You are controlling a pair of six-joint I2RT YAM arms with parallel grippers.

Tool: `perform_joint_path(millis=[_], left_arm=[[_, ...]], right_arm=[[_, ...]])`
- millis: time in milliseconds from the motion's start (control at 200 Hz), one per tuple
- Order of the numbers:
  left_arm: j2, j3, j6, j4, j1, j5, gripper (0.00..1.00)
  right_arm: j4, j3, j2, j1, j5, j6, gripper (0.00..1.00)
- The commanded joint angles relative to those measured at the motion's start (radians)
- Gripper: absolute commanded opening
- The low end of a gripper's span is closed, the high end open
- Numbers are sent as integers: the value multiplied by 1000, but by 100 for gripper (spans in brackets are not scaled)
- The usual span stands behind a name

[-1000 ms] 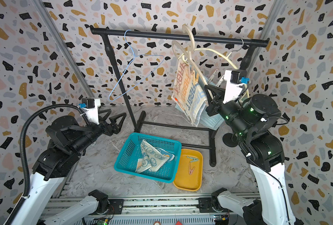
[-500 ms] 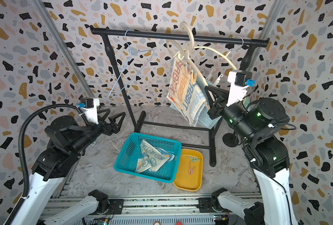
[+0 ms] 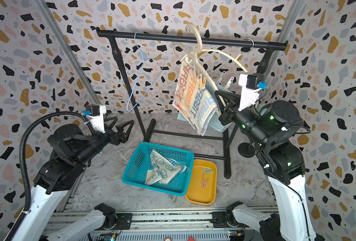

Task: Remove the clothespins securing towels to the hanger
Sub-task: Pick up the hanger from the clothesline.

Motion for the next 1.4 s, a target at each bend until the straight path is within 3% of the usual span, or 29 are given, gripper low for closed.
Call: perform_joint_path(millis=[0, 95, 866, 1126, 1397], left_arm=[[-13, 3, 10, 30, 0, 0, 90], [-14, 0, 10, 33, 0, 0, 90], [-14, -12, 11, 39, 0, -2, 90], [-12, -1, 16, 33, 1, 15, 90], [7, 32, 51, 11, -1, 186, 88]], right_arm=[[6, 36, 3, 6, 95, -8, 0], [-18, 40, 8, 6, 158, -15, 0], [-182, 137, 99, 6, 158, -31, 0], [-150, 101, 58, 5, 53, -36, 0], [-150, -19, -33, 5, -102, -39, 0]])
